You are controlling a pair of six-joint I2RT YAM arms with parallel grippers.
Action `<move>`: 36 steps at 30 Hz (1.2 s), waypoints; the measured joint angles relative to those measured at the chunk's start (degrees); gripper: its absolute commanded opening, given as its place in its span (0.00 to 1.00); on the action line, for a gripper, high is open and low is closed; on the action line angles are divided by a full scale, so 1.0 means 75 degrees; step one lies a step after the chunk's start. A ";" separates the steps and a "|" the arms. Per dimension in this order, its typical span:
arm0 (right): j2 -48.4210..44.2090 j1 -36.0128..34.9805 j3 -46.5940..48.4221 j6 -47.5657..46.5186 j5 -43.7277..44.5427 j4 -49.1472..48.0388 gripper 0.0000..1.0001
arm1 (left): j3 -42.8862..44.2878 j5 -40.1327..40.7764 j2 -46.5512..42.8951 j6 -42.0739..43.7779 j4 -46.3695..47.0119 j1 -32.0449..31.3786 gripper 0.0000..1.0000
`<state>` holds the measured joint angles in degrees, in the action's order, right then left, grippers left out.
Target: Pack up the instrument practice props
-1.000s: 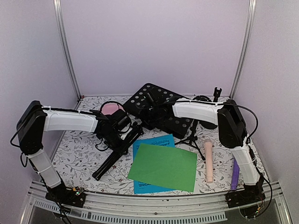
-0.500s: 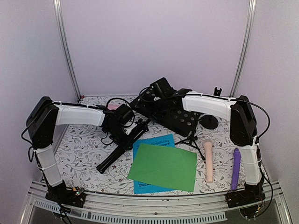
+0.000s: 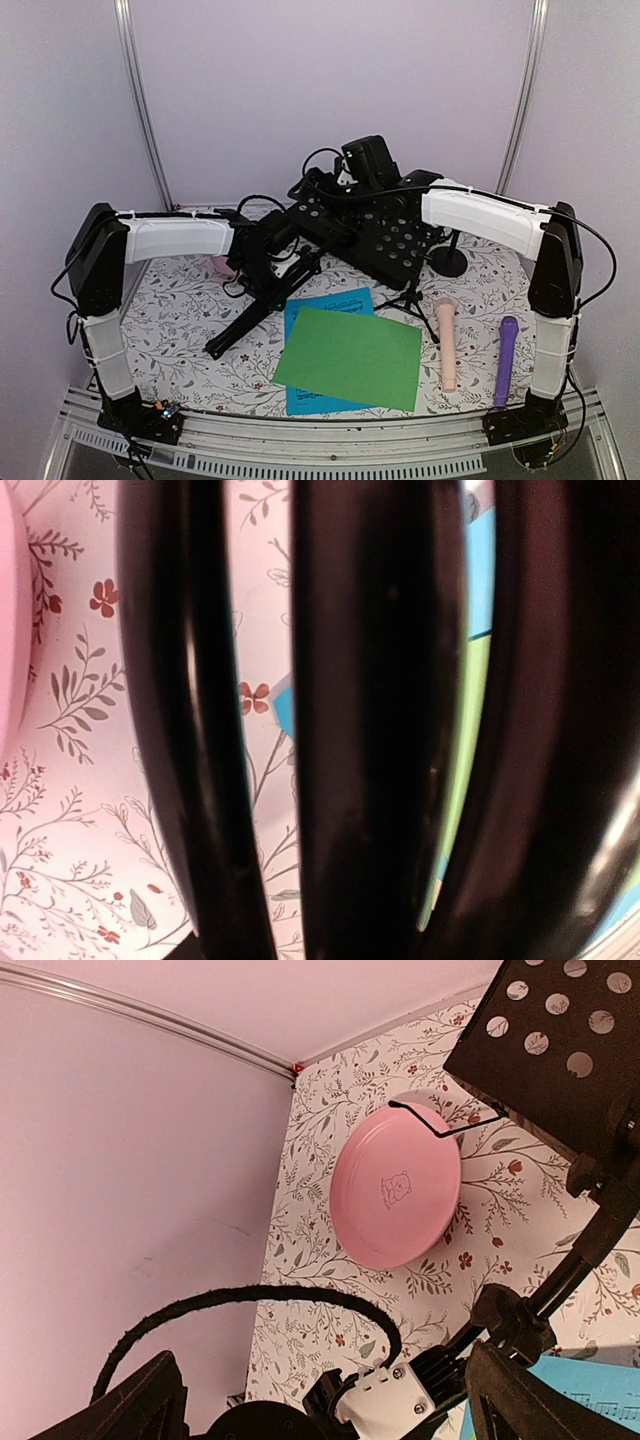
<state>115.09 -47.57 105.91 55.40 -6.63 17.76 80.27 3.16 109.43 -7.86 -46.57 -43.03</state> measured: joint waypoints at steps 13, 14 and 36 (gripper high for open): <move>-0.0976 0.0000 -0.1393 -0.0373 0.0009 -0.0629 0.99 | 0.0425 0.0297 0.0539 0.0595 0.0020 0.0061 0.17; -0.1011 0.0000 -0.1480 -0.0370 0.0006 -0.0667 0.99 | 0.0428 0.0259 0.0595 0.0653 0.0076 0.0082 0.18; -0.2256 0.0000 -0.1918 -0.2710 0.0799 -0.0828 0.99 | 0.0204 0.0221 -0.0038 0.0431 0.1789 0.0557 0.99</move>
<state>98.17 -47.57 91.53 35.07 -0.64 11.55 81.80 4.82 109.14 -4.62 -33.15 -38.85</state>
